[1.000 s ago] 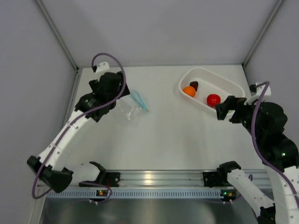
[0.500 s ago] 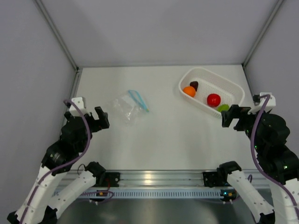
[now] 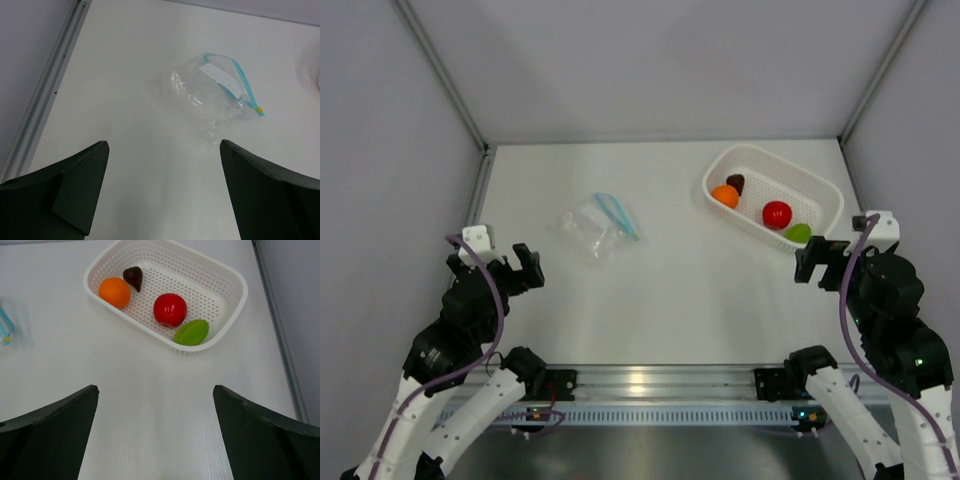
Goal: Open the zip-top bag and remove the fake food
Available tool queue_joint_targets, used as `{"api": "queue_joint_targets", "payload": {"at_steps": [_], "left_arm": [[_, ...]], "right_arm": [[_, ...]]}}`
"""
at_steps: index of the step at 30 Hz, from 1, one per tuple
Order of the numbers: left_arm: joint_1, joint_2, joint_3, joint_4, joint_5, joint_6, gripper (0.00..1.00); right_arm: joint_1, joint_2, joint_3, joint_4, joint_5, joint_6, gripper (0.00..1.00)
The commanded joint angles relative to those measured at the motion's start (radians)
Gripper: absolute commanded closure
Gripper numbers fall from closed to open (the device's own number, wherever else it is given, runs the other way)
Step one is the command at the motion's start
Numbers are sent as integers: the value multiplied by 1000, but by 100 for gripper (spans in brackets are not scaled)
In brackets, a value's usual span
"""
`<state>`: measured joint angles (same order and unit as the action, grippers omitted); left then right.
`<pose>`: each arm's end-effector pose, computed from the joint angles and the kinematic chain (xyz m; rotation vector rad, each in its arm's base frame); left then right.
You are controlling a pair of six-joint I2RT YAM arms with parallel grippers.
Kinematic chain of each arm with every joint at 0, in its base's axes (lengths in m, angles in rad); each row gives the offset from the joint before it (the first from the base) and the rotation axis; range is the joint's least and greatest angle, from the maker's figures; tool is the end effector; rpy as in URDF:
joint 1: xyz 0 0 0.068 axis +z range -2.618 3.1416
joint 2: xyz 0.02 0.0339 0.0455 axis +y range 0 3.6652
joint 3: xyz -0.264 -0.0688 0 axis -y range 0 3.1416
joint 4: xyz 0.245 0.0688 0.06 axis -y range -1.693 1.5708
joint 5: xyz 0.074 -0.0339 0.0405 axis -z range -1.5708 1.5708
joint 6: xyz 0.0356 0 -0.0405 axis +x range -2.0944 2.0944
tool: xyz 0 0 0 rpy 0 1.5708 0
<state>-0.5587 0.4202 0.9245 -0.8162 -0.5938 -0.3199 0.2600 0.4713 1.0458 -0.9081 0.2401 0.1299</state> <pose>0.0640 -0.0165 0.3603 -0.1822 1.8193 -0.0586 0.0606 0.0074 0.3813 0.0390 1.8942 0.0369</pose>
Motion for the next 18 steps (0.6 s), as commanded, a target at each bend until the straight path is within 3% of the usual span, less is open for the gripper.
{"api": "queue_joint_targets", "payload": {"at_steps": [1, 18], "left_arm": [[3, 12, -6, 17, -28, -4, 2], [3, -12, 4, 17, 25, -15, 2]], "right_arm": [[7, -22, -12, 37, 47, -19, 1], [5, -19, -63, 101, 36, 10, 0]]}}
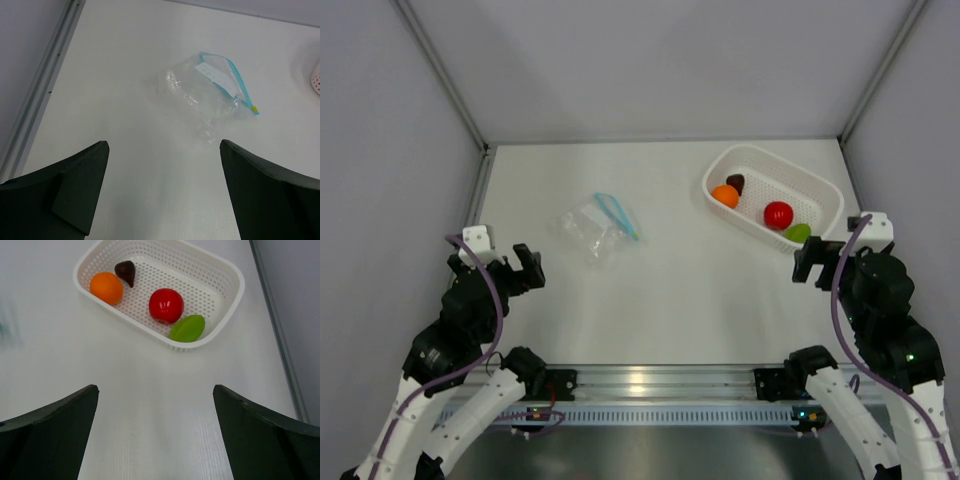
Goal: Open the zip-top bag and remove the fake food
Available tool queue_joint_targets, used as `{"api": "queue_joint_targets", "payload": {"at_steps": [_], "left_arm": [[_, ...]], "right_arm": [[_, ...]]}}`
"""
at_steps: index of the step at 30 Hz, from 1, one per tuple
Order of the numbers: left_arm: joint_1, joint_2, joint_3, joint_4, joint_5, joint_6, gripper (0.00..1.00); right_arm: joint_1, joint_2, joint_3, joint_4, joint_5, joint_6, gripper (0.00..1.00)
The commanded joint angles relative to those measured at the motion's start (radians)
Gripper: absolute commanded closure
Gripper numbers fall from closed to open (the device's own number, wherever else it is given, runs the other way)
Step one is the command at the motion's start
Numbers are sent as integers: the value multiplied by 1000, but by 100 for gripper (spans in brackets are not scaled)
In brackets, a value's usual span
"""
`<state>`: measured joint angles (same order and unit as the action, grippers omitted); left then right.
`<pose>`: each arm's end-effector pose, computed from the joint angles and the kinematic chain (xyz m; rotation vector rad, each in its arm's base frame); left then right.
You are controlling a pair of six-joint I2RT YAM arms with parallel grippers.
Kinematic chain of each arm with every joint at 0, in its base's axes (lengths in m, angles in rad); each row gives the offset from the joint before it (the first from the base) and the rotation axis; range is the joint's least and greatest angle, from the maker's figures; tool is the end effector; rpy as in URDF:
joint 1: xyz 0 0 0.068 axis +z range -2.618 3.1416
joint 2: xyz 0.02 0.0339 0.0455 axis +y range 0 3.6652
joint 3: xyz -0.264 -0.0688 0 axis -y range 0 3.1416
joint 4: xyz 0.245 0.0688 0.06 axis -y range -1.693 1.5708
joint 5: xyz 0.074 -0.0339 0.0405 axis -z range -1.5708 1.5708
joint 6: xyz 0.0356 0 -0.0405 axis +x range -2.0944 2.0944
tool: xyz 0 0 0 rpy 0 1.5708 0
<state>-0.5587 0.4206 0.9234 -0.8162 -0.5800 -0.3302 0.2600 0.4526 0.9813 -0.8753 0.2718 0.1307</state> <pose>0.0642 -0.0171 0.3599 -0.1819 1.8233 -0.0774 0.0660 0.0077 0.3675 0.0591 1.9033 0.0040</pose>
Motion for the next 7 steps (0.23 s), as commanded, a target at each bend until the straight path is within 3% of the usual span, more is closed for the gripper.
{"api": "queue_joint_targets", "payload": {"at_steps": [1, 7], "left_arm": [[3, -14, 8, 17, 12, -3, 2], [3, -19, 17, 17, 8, 5, 2]], "right_arm": [[5, 3, 2, 70, 4, 10, 1], [5, 14, -1, 68, 3, 12, 0]]}}
